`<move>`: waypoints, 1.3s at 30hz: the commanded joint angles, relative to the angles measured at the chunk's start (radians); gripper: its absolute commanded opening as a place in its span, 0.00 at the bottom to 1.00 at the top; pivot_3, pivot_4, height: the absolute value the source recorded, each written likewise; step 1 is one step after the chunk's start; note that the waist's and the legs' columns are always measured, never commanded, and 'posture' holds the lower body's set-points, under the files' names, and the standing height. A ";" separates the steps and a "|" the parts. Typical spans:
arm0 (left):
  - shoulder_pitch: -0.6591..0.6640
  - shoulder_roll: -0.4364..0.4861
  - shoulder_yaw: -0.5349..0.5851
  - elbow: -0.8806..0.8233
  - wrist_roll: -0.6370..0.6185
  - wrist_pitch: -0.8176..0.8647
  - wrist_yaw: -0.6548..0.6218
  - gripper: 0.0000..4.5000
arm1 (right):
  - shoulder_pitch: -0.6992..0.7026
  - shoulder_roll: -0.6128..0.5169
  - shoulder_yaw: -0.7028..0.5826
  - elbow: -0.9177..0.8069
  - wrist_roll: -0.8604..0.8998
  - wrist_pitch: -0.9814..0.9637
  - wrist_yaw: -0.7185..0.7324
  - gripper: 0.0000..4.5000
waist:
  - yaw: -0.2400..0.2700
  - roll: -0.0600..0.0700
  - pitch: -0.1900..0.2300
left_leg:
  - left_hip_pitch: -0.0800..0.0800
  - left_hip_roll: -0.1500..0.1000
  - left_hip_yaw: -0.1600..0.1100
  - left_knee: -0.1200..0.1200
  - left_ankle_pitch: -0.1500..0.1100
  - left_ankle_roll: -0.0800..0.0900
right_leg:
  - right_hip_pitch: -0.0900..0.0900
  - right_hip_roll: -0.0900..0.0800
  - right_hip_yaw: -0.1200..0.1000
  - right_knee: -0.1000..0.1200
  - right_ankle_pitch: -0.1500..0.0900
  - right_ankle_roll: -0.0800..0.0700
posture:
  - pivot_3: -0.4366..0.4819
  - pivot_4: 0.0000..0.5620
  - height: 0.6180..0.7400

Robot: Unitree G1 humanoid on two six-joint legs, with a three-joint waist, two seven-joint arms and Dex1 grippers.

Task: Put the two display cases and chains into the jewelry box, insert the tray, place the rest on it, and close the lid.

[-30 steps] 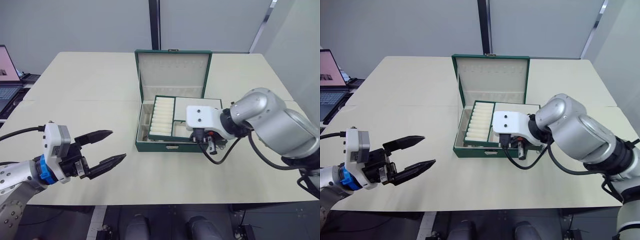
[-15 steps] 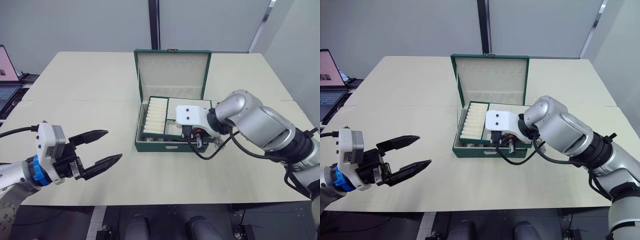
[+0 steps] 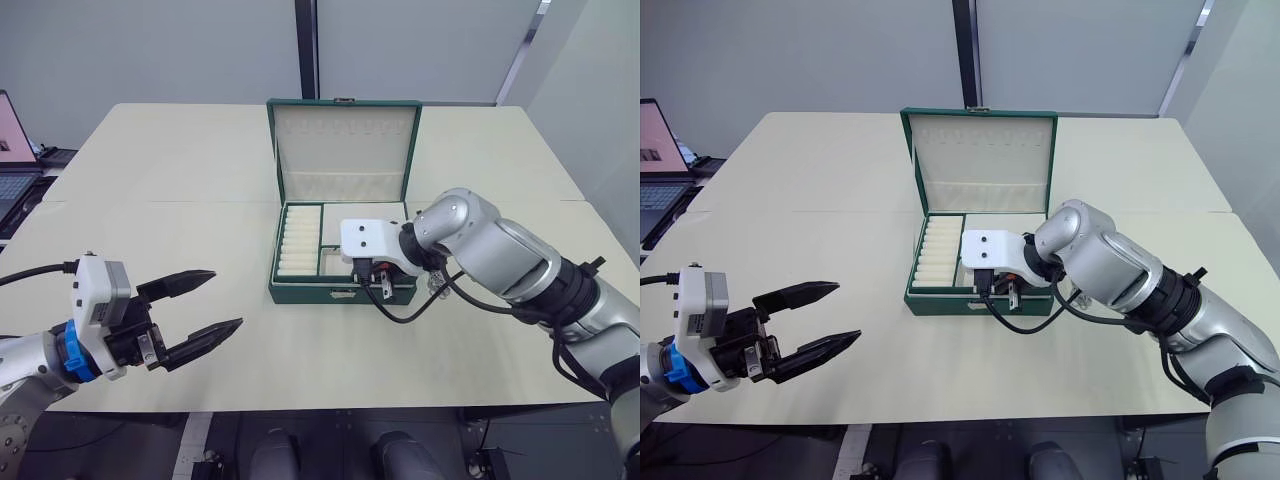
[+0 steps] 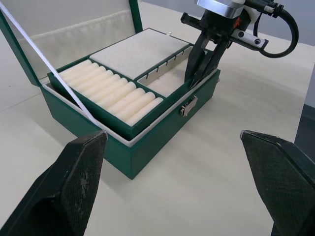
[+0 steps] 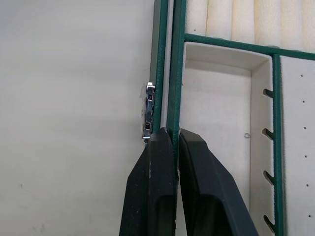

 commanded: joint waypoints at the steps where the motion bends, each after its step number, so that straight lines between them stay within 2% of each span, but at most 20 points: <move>1: 0.003 0.001 0.037 -0.010 0.003 -0.023 -0.015 1.00 | -0.012 0.016 -0.019 -0.013 -0.013 -0.022 0.003 0.01 | 0.000 0.000 0.000 | 0.000 0.000 0.000 0.000 0.000 0.000 | 0.000 0.000 0.000 0.000 0.000 0.000 | 0.48 0.27 1.00; 22: -0.012 -0.005 0.008 0.039 0.041 -0.068 -0.057 1.00 | 0.012 0.040 -0.044 0.006 -0.018 -0.015 -0.020 0.01 | -0.001 0.000 0.000 | 0.000 0.000 0.000 -0.001 0.000 0.000 | 0.000 0.000 0.000 0.000 0.000 0.000 | 0.48 0.27 1.00; 24: -0.011 -0.007 0.006 0.043 0.045 -0.072 -0.062 1.00 | 0.013 0.041 -0.051 0.007 -0.014 -0.014 -0.021 0.14 | -0.001 0.000 0.000 | 0.000 0.000 0.000 -0.001 0.000 0.000 | 0.000 0.000 0.000 0.000 0.000 0.000 | 0.48 0.27 1.00; 26: -0.013 -0.008 0.005 0.046 0.048 -0.075 -0.065 1.00 | 0.014 0.041 -0.059 0.011 -0.011 -0.015 -0.021 0.22 | -0.001 0.000 0.000 | 0.000 0.000 0.000 -0.001 0.000 0.000 | 0.000 0.000 0.000 0.000 0.000 0.000 | 0.48 0.27 1.00; 31: -0.013 -0.009 0.001 0.057 0.054 -0.086 -0.077 1.00 | 0.003 0.032 -0.091 0.009 0.000 -0.015 -0.009 0.51 | -0.001 0.000 0.000 | 0.000 0.000 0.000 -0.001 0.000 0.000 | 0.000 0.000 0.000 0.000 0.000 0.000 | 0.48 0.27 1.00; 35: -0.021 -0.009 0.003 0.068 0.048 -0.090 -0.079 1.00 | -0.017 0.033 -0.155 0.009 0.027 0.001 -0.005 0.74 | 0.000 -0.001 0.000 | 0.000 0.000 0.000 -0.001 0.000 0.000 | -0.001 0.000 0.000 0.000 0.000 0.000 | 0.48 0.27 1.00; 38: -0.032 -0.014 0.005 0.072 0.038 -0.087 -0.076 1.00 | 0.011 0.066 -0.223 0.050 0.047 -0.025 -0.042 0.96 | -0.001 -0.001 0.000 | 0.000 0.000 0.000 -0.001 0.000 0.000 | -0.001 0.000 0.000 0.000 0.000 0.000 | 0.48 0.27 1.00; 39: -0.033 -0.015 0.006 0.073 0.038 -0.086 -0.077 1.00 | 0.030 0.085 -0.257 0.068 0.056 -0.043 -0.063 0.96 | -0.001 -0.002 0.000 | 0.000 0.000 0.000 -0.001 0.000 0.000 | 0.000 0.000 0.000 0.000 0.000 0.000 | 0.48 0.27 1.00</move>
